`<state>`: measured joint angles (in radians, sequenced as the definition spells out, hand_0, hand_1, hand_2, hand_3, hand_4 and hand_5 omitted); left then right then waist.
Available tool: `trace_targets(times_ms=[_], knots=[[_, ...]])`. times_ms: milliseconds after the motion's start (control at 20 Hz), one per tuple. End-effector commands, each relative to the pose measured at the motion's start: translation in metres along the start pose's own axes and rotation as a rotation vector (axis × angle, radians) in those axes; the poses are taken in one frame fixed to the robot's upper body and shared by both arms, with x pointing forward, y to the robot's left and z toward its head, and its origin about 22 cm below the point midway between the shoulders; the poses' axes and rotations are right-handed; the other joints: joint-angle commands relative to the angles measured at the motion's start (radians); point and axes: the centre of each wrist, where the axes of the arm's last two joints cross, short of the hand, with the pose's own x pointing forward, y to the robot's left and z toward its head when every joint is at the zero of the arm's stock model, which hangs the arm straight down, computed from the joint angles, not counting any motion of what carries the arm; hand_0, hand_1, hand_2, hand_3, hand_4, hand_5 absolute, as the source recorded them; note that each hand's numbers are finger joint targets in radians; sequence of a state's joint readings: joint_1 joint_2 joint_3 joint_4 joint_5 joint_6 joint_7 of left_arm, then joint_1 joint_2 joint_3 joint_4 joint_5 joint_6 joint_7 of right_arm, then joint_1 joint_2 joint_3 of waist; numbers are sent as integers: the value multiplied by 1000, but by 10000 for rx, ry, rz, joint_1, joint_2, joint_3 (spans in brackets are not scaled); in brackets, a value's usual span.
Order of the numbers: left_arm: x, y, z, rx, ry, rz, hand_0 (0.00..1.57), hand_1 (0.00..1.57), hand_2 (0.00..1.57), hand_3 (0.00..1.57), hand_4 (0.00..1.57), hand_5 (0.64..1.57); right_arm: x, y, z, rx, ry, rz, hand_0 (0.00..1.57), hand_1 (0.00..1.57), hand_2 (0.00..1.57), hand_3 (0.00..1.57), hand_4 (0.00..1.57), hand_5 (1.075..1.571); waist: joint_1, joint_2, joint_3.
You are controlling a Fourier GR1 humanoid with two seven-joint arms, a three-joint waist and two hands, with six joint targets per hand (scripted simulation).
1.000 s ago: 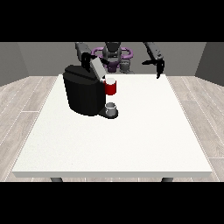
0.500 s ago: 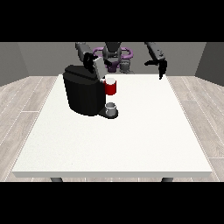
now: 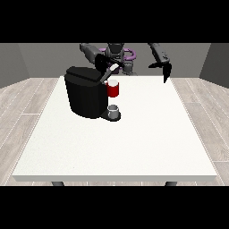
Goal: Insert the coffee pod into the coffee machine and close the lid
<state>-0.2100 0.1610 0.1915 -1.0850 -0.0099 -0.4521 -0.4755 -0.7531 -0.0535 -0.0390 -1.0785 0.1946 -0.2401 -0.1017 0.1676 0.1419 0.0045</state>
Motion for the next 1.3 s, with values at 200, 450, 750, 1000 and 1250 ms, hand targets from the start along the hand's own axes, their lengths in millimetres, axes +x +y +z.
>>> trace_targets(times_ms=[200,450,750,1000,1250], knots=[[-9,-4,0,-379,375,162,0,0,0,0,372,1571,34,42,-17,973,-881,1504,0,0,0,0,421,1571,449,-123,-49],[-1,-5,-11,-307,-96,169,0,0,0,0,341,1571,48,49,-31,849,-1428,960,0,0,0,0,352,1571,632,144,-46],[-21,-16,8,-428,403,411,0,0,0,0,302,1571,26,63,-6,1897,-1131,526,0,0,0,0,394,1571,476,-444,-45],[-30,-20,9,-520,314,422,0,0,0,0,168,1571,16,84,23,2925,-1510,394,0,0,0,0,493,1571,532,-407,-46],[-29,-7,19,-191,325,238,0,0,0,0,168,1571,-11,91,68,4474,-1742,-1135,0,0,0,0,461,1571,378,-451,-41]])
